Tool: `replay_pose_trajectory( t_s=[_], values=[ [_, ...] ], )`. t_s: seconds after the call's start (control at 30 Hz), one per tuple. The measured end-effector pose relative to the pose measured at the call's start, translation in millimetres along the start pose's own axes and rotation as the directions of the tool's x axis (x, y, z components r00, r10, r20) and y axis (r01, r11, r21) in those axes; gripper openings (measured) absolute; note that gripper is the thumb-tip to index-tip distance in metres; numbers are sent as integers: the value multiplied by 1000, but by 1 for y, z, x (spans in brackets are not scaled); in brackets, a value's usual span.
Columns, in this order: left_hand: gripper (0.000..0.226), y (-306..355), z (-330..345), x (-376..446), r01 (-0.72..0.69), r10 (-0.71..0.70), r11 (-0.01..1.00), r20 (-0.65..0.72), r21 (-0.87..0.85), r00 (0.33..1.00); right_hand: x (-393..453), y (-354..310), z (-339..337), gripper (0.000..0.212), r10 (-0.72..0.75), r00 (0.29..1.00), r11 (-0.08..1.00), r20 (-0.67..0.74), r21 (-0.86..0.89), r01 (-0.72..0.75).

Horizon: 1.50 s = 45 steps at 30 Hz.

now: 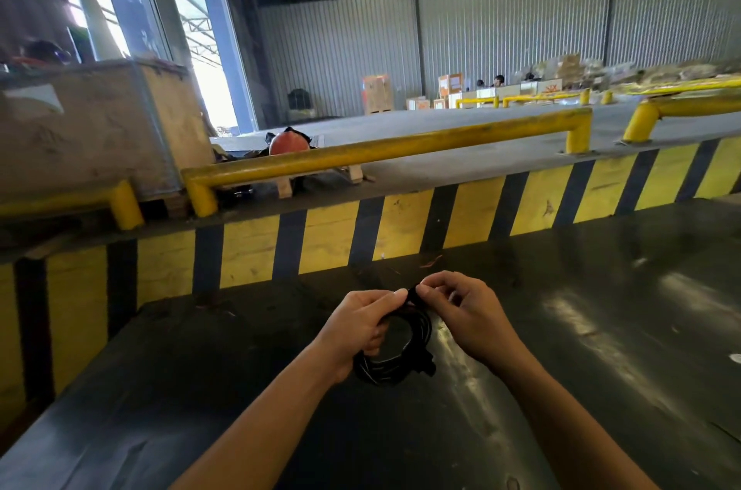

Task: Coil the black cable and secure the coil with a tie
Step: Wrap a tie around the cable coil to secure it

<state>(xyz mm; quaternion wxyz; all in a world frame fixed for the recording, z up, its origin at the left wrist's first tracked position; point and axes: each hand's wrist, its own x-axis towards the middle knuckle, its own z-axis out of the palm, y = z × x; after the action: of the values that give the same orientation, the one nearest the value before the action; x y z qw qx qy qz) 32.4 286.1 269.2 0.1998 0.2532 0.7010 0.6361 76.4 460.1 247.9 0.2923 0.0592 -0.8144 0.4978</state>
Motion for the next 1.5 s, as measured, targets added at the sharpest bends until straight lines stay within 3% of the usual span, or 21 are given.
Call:
replay_pose_trajectory(
  t_s=[0.13,0.27,0.33,0.43,0.57,0.77,0.87,1.03,1.5],
  values=[
    [24,4,8,0,-100,107,984,-38,147,994,4,-4,5,12,34,996,999,-78,20,-32],
    [27,5,18,-4,-168,173,968,-6,186,985,13,-9,4,20,285,947,904,-148,369,-214],
    [27,4,19,-7,-148,151,974,-5,174,989,13,-11,3,20,310,941,876,-137,426,-226],
    [25,5,14,-7,-97,98,984,3,147,995,8,-12,4,5,276,958,862,-79,462,-210],
    [26,9,9,-7,-94,92,984,18,155,996,2,-8,0,28,268,962,830,51,495,-257],
    [29,13,4,-7,-124,126,988,-14,92,992,-2,-11,-5,12,214,970,884,-112,445,-144],
    [32,13,2,-5,-133,137,990,-74,55,988,-7,-17,-2,4,164,985,872,-60,476,-117],
    [32,14,3,3,-83,92,995,-201,54,975,-15,-27,12,9,12,1000,892,-20,452,-1],
    [37,10,-4,1,-41,55,998,-296,56,954,-20,-31,19,21,-129,989,941,72,323,99]
  ],
)
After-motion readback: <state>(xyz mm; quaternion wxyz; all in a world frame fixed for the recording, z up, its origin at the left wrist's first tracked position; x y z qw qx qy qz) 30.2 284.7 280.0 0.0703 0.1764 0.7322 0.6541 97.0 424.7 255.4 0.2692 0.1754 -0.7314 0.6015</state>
